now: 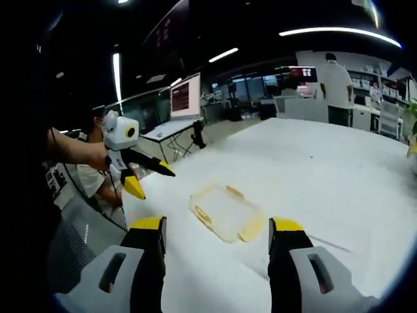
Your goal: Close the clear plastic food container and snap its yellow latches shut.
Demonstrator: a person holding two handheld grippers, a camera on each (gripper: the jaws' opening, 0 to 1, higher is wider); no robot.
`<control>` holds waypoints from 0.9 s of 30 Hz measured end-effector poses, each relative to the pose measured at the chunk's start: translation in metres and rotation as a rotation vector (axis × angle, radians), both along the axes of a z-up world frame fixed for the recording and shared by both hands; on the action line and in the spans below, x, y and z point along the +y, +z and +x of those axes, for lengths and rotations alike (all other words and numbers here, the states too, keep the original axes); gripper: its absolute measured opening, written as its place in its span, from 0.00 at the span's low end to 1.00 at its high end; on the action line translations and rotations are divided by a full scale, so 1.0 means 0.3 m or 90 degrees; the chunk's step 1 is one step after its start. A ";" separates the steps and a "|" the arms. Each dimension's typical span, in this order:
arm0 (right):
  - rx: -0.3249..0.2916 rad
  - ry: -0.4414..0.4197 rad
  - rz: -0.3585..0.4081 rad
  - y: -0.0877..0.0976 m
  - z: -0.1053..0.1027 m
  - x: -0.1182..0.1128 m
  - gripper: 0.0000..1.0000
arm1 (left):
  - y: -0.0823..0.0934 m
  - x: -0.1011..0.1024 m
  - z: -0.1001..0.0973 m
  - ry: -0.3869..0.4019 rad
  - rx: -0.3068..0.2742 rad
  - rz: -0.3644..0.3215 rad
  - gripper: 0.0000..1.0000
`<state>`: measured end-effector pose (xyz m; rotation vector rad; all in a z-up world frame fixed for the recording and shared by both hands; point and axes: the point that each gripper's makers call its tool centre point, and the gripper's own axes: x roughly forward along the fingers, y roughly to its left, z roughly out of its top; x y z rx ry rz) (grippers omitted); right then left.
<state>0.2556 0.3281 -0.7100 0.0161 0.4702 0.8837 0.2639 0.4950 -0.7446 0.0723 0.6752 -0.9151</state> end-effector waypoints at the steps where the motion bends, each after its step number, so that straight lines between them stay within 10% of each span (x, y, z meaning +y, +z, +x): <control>1: -0.001 0.001 -0.001 0.000 0.003 0.001 0.61 | -0.003 0.001 0.004 -0.001 0.001 0.001 0.65; 27: -0.001 0.044 -0.044 -0.045 0.082 0.016 0.56 | -0.060 0.013 0.079 -0.062 0.002 0.052 0.58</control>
